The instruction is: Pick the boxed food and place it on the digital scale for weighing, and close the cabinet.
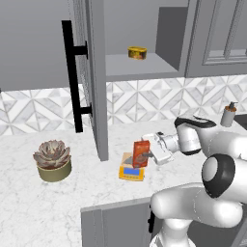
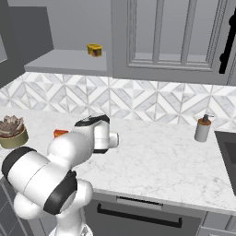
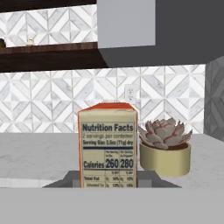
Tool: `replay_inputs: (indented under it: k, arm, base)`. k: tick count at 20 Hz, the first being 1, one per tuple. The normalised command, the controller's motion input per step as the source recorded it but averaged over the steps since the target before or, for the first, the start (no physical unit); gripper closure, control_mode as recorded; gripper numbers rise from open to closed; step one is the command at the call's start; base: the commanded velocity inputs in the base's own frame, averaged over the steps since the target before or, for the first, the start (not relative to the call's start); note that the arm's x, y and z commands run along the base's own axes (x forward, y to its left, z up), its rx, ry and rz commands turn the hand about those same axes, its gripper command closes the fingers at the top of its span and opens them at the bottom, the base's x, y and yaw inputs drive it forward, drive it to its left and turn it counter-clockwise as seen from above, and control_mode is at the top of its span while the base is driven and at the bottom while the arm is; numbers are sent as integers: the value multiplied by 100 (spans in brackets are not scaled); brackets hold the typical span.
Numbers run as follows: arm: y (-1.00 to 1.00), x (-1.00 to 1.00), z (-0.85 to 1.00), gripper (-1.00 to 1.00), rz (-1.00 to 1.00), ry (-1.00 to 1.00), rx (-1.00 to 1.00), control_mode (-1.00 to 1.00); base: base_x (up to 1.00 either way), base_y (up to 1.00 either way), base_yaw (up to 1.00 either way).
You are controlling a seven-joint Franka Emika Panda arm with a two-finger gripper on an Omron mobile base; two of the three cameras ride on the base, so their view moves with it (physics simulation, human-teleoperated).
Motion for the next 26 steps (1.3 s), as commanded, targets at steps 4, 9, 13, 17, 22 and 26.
replay_inputs:
  k: [4,9,13,17,22,26]
  arm:
    - [1,38,-3,100,0,0,0,-100]
    - [0,40,-1,100,0,0,0,-100]
    - [1,23,-23,100,0,-1,0,-100]
    - [8,13,-32,100,0,0,0,-100]
    - [12,24,-15,100,0,0,0,-100]
    - [4,30,0,100,1,-4,0,-100]
  base:
    - [0,0,0]
    - [0,0,0]
    - [0,0,0]
    - [0,0,0]
    - [0,0,0]
    - [0,0,0]
